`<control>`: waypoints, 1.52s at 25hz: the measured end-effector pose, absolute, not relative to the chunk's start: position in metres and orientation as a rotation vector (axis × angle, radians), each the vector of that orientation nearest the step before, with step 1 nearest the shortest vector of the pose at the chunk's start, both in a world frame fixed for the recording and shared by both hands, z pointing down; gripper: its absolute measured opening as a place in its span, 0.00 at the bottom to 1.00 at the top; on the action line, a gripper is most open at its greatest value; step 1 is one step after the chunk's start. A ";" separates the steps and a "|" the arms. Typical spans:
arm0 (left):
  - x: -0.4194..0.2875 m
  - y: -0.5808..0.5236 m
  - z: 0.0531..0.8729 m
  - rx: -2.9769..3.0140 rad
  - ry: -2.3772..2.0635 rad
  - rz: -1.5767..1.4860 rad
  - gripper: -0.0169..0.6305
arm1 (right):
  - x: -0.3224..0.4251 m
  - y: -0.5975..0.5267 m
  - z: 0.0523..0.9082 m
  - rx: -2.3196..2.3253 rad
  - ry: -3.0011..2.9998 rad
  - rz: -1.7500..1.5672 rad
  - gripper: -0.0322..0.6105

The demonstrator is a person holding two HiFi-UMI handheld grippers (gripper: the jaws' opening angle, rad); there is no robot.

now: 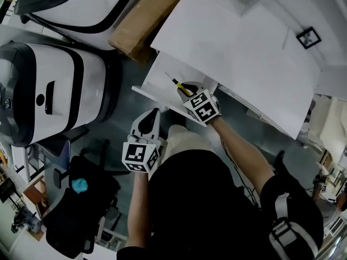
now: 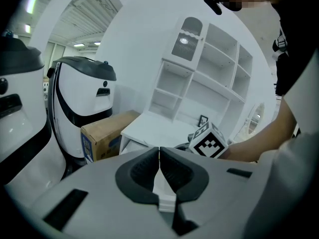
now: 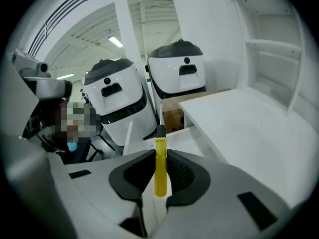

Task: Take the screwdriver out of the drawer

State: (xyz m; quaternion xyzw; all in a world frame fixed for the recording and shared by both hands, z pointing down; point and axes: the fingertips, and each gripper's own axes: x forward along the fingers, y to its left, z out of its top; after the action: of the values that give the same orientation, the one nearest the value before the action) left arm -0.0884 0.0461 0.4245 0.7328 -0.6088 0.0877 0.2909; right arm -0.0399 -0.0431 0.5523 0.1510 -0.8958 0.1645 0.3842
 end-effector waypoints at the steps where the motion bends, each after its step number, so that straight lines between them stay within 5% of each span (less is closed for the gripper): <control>1: -0.086 0.044 0.420 1.965 -1.632 0.224 0.06 | -0.037 -0.043 0.539 0.394 -2.311 0.415 0.18; 20: -0.048 0.022 0.344 2.206 -1.589 0.111 0.07 | 0.004 -0.020 0.335 0.595 -2.747 0.454 0.18; 38: -0.064 0.016 0.317 2.200 -1.661 0.070 0.06 | 0.008 -0.020 0.311 0.571 -2.796 0.395 0.18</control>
State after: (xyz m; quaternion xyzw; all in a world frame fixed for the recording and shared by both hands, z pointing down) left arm -0.0643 0.0160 0.3172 0.7832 -0.5912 0.0249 0.1908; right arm 0.0080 -0.0201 0.3108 0.1964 -0.9623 0.1360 0.1300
